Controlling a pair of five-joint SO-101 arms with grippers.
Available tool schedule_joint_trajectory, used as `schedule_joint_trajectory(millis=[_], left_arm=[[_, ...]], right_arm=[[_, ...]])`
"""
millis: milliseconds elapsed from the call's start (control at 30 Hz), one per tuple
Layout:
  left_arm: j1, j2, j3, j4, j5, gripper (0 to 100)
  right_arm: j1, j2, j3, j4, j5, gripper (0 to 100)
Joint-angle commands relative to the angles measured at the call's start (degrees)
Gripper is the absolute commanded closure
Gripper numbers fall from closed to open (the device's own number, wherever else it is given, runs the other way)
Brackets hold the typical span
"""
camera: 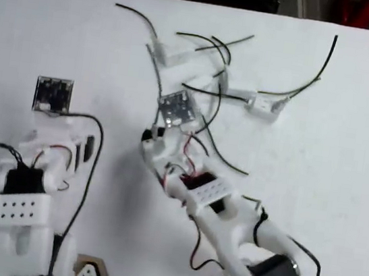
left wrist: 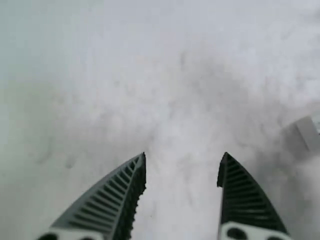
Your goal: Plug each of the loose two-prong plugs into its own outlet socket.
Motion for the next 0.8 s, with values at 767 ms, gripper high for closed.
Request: schedule_joint_trajectory(millis=[767], left_arm=[[-0.40, -1.63, 0.09, -0.88, -0.35, 76]], right_arm=[[1.80, 1.27, 0.00, -4.44, 0.62, 98.1]])
